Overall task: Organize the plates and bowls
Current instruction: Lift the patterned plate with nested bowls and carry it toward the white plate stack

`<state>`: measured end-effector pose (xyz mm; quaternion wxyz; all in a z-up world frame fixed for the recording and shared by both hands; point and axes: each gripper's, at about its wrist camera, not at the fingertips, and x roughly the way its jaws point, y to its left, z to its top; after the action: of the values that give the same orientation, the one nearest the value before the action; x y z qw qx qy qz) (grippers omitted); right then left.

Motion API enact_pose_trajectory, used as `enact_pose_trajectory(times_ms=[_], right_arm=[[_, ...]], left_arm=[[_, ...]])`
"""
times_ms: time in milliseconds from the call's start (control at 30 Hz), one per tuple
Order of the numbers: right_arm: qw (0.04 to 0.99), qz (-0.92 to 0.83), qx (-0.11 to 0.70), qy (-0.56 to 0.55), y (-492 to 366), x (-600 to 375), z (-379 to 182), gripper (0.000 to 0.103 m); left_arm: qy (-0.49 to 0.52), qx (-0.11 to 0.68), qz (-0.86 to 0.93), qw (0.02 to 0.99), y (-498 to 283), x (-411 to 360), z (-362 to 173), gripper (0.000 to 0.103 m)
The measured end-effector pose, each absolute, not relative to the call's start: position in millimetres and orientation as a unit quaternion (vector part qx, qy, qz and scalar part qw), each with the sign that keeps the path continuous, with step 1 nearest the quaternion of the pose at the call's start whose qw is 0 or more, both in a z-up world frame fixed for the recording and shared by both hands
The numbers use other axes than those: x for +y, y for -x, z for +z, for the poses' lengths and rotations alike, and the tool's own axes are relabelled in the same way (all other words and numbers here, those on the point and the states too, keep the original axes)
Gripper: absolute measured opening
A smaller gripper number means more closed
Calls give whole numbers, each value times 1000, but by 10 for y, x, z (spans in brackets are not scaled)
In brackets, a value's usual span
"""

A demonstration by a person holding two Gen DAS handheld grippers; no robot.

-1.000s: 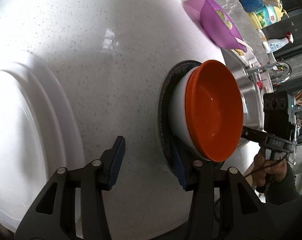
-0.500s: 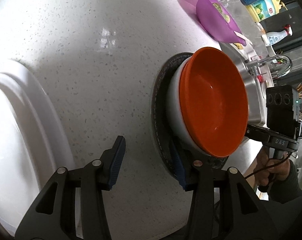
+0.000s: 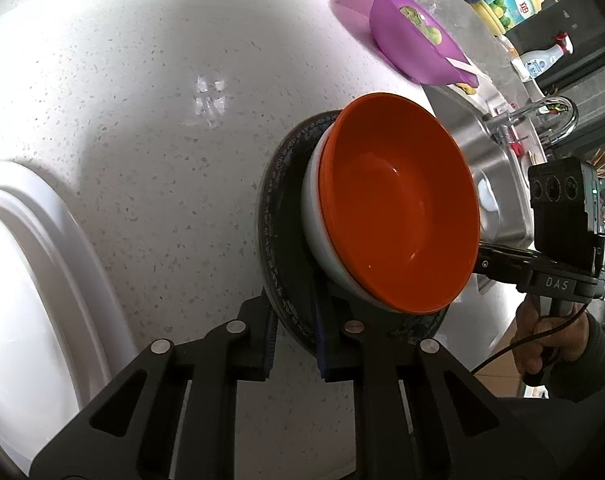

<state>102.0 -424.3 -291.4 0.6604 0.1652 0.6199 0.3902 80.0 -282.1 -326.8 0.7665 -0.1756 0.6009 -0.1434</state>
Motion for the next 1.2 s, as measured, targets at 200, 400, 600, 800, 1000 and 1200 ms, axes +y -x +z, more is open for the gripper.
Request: enact_pose_trajectory(times_ms=[200,400,600,800,1000,1200], right_arm=[[669,384,617,-155,-994,-4213,-2893,15],[674,378,616,-156,-974,-4211,-2868,14],[677,378,613,-154,-980,-4217,-2802,14],[677,387,607,-149,-993,-4173,-2645,14],[676,410,596,-141,-978,-4039,-2419,14],[679,429,582,-129,-886,-3731,-2133,14]], left_arm=[[171,600,-144,768,-761,-2797,-3273,13],[168,594,-145,773,-750,-2792,-3227,13],[171,587,-140,779,-715,-2764,-3110,13],[178,577,-127,787,-631,-2689,-2907,13],[188,561,-106,799,-472,-2516,-2616,13],[200,543,-93,811,-274,-2174,-2337,12]])
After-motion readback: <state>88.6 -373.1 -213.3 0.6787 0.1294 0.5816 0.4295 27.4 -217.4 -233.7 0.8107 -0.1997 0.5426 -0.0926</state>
